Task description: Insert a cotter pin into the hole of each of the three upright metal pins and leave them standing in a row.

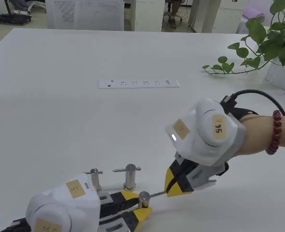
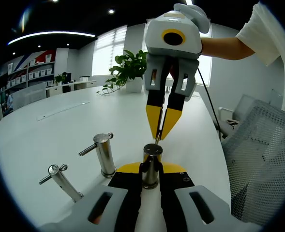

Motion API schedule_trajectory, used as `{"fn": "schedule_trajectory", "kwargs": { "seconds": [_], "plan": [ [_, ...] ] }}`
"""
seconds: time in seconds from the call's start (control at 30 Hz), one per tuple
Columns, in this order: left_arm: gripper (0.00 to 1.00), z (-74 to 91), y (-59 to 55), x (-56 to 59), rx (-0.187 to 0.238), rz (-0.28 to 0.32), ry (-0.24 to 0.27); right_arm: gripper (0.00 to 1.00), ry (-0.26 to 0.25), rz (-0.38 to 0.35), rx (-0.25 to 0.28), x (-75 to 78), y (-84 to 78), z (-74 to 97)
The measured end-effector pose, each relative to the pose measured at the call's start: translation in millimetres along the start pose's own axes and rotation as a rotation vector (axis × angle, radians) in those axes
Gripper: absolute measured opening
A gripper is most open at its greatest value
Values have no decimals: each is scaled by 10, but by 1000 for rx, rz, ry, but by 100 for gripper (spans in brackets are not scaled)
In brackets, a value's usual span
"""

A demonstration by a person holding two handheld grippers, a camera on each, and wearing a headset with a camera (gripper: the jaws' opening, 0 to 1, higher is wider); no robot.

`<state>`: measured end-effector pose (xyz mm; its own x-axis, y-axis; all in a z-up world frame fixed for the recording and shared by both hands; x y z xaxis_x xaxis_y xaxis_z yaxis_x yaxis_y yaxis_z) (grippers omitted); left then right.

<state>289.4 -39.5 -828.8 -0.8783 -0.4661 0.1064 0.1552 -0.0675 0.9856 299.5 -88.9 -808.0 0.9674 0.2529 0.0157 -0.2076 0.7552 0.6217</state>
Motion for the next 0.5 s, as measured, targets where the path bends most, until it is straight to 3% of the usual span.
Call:
{"fn": "schedule_trajectory", "kwargs": {
  "seconds": [0.5],
  "plan": [
    [11, 2, 0, -2, 3, -1, -1, 3, 3, 9, 24, -14, 101, -57]
  ]
}}
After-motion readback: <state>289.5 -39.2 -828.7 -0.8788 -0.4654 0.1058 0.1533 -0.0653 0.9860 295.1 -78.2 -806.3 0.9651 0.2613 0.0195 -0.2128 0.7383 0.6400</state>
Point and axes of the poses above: the centre of the closed fingertips' face, and the gripper's own axes: z roughly backward along the fingers, x roughly to its right, y roughly out of its top, the point moved 2 cm from there along z, roughly backward along the fingers, and after that the axes turned 14 degrees about x, right-handed, at the moved point
